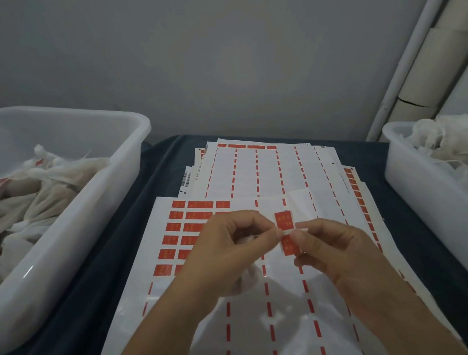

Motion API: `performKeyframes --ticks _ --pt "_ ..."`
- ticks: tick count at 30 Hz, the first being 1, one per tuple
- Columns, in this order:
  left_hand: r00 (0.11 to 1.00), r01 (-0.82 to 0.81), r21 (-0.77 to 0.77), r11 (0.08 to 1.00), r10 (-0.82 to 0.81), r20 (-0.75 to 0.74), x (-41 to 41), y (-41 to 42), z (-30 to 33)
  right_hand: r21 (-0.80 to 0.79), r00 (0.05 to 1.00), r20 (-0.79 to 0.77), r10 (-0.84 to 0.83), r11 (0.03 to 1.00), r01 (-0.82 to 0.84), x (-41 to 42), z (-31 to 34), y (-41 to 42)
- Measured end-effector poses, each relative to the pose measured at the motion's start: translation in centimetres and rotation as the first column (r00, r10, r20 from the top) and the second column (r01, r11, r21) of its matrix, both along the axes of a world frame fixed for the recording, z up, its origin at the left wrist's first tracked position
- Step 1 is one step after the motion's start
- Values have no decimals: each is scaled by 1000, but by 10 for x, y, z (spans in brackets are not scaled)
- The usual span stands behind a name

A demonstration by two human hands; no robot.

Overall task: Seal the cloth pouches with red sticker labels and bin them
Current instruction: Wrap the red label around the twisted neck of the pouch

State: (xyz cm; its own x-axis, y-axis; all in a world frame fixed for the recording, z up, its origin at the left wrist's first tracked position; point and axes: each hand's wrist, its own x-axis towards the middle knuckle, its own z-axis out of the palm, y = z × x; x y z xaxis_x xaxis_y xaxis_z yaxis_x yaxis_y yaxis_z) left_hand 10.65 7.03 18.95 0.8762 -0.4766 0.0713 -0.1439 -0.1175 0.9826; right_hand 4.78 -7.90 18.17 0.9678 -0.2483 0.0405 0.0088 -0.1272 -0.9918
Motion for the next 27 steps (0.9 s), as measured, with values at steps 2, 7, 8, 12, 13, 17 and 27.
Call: performKeyframes --ticks 2,7,8,12,13,17,27 --pt "1000 11 17 1000 -11 26 0 -1 -1 -6 1000 17 -22 1000 22 0 -1 0" --pt "995 -62 35 997 60 80 -4 -6 0 -74 994 67 -84 993 89 0 -1 -2" --pt "990 -96 50 994 90 111 -5 -8 0 -73 993 65 -98 992 102 0 -3 -2" --pt "893 -258 107 960 195 404 -8 -13 2 19 993 21 -113 993 113 1 -8 -2" --pt "850 -262 63 963 199 487 -8 -13 3 54 995 15 -102 993 101 1 -7 -1" --pt "672 -264 -1 964 184 717 -9 -12 -5 38 993 21 -114 993 113 -1 -1 0" --pt "636 -289 22 957 175 751 -9 -13 -11 -668 834 542 -99 552 500 -5 2 0"
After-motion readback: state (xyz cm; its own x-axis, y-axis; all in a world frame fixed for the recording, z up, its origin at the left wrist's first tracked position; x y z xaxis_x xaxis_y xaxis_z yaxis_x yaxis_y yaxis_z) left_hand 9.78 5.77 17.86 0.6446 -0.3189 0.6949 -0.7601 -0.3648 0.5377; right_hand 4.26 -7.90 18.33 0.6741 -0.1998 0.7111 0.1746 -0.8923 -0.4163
